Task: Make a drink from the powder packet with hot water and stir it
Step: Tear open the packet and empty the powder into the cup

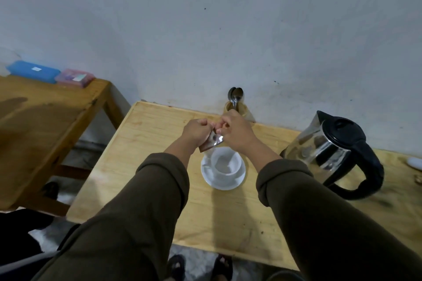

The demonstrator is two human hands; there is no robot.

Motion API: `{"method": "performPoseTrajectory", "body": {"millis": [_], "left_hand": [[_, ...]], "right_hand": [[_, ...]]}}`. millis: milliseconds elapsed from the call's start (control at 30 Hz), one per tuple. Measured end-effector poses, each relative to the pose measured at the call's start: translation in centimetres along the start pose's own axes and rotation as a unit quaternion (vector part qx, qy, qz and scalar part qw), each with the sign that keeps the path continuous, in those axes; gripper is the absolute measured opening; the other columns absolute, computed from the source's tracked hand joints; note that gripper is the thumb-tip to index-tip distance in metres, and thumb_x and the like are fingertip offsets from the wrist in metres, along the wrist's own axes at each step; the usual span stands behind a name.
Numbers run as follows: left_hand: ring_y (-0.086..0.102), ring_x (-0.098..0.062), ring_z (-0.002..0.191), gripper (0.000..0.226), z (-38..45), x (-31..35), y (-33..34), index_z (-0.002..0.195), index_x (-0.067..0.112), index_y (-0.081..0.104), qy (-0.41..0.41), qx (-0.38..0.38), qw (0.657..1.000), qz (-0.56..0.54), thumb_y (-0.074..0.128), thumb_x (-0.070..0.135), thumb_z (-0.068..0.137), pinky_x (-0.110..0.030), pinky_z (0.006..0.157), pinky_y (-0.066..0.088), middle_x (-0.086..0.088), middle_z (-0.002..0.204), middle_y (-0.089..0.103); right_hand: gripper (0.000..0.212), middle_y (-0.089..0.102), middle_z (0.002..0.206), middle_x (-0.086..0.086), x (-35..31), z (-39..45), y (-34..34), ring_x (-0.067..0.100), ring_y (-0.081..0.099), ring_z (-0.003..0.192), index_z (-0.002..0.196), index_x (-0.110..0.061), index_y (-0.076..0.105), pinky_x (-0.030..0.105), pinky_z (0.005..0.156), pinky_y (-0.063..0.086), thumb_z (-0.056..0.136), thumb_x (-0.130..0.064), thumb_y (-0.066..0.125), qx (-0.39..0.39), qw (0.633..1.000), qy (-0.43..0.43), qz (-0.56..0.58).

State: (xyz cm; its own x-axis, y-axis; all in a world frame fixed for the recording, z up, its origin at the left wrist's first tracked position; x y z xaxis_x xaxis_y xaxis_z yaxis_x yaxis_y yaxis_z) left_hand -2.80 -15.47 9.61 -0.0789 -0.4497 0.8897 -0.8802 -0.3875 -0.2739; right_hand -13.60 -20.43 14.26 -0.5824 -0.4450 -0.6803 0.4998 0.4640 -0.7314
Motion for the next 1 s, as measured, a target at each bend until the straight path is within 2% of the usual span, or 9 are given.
{"method": "performPoseTrajectory", "body": {"millis": [133,267,367,467,600,667,800,933,1000], "left_hand": [[0.054,-0.016,0.049,0.024,-0.2,0.4,0.2,0.088,0.001,0.060,0.044,-0.091,0.995,0.011,0.054,0.023,0.095,-0.028,0.060,0.048,-0.010,0.063,0.058],[0.053,-0.011,0.068,0.010,-0.9,0.4,0.6,0.093,0.008,0.062,0.060,-0.163,0.984,0.029,0.061,0.018,0.091,-0.018,0.064,0.044,-0.005,0.078,0.058],[0.050,-0.013,0.077,0.013,-0.8,0.3,0.5,0.095,0.008,0.066,0.051,-0.159,0.986,0.026,0.057,0.018,0.093,-0.018,0.066,0.040,-0.005,0.083,0.058],[0.053,-0.007,0.073,0.023,-0.4,0.2,0.2,0.104,0.004,0.069,0.039,-0.147,0.988,0.016,0.054,0.020,0.095,-0.016,0.066,0.042,0.002,0.079,0.060],[0.056,-0.012,0.052,0.031,-0.3,0.2,0.3,0.071,0.012,0.063,0.021,-0.150,0.988,0.036,0.049,0.020,0.097,-0.019,0.051,0.049,-0.006,0.064,0.059],[0.055,-0.017,0.051,0.035,-0.3,0.2,0.5,0.065,0.014,0.060,0.013,-0.144,0.989,0.044,0.049,0.020,0.097,-0.023,0.052,0.050,-0.008,0.062,0.059],[0.056,-0.012,0.042,0.038,0.0,-0.2,0.1,0.062,0.016,0.062,0.004,-0.101,0.994,0.042,0.049,0.025,0.096,-0.010,0.037,0.044,-0.007,0.063,0.061],[0.055,-0.022,0.052,0.041,0.1,-0.6,0.3,0.062,0.014,0.065,-0.017,-0.105,0.994,0.022,0.047,0.024,0.097,-0.017,0.042,0.050,-0.009,0.066,0.064],[0.059,-0.025,0.058,0.037,0.5,-1.1,0.4,0.068,0.011,0.068,-0.039,-0.090,0.995,0.016,0.048,0.025,0.096,-0.026,0.055,0.056,-0.013,0.076,0.070]], "right_hand": [[0.006,0.054,0.081,-0.001,0.1,-0.1,-1.2,0.013,0.049,0.076,0.085,-0.012,0.060,0.011,0.057,0.035,0.086,-0.006,0.061,0.036,0.997,0.058,0.031],[0.005,0.053,0.070,-0.006,0.1,-0.1,-1.9,0.013,0.050,0.076,0.091,-0.008,0.065,0.008,0.055,0.033,0.087,-0.007,0.061,0.040,0.996,0.079,0.025],[0.007,0.053,0.068,-0.003,0.4,-0.3,-1.5,0.012,0.048,0.068,0.093,-0.006,0.065,0.011,0.054,0.035,0.087,-0.009,0.062,0.022,0.994,0.100,0.028],[0.013,0.054,0.072,0.000,0.6,-0.6,-1.3,0.013,0.047,0.066,0.097,-0.003,0.066,0.004,0.049,0.036,0.086,-0.008,0.064,0.011,0.995,0.099,0.000],[0.010,0.055,0.084,0.001,0.2,-0.8,-1.1,0.013,0.046,0.070,0.091,-0.003,0.067,0.010,0.056,0.034,0.083,-0.009,0.066,0.021,0.996,0.080,-0.021],[0.011,0.053,0.089,0.002,0.0,-0.9,-1.0,0.015,0.047,0.077,0.090,-0.001,0.067,0.015,0.059,0.033,0.082,-0.008,0.067,0.024,0.997,0.074,-0.026],[0.014,0.055,0.091,0.002,0.1,-1.5,-1.0,0.015,0.049,0.082,0.093,0.002,0.068,0.009,0.062,0.034,0.082,-0.007,0.068,0.005,0.997,0.070,-0.014],[0.013,0.054,0.093,0.002,1.1,-2.1,-0.9,0.015,0.049,0.083,0.092,-0.001,0.069,0.010,0.062,0.034,0.082,-0.009,0.069,-0.010,0.996,0.085,-0.007],[0.010,0.053,0.093,0.002,1.4,-2.4,-0.9,0.015,0.050,0.084,0.091,-0.003,0.068,0.013,0.063,0.036,0.083,-0.009,0.068,-0.016,0.996,0.089,-0.007]]}}
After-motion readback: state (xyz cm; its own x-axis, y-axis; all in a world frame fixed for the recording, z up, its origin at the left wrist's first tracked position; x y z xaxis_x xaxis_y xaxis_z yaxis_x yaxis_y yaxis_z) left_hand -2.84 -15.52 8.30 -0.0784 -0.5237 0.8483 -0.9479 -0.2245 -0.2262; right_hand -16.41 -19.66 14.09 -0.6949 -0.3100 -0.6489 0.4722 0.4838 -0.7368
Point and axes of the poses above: each hand's wrist, its own z-axis towards the middle knuckle, its own y-axis out of the palm, x = y × z, the point moved 5 cm from there along z, towards the middle knuckle
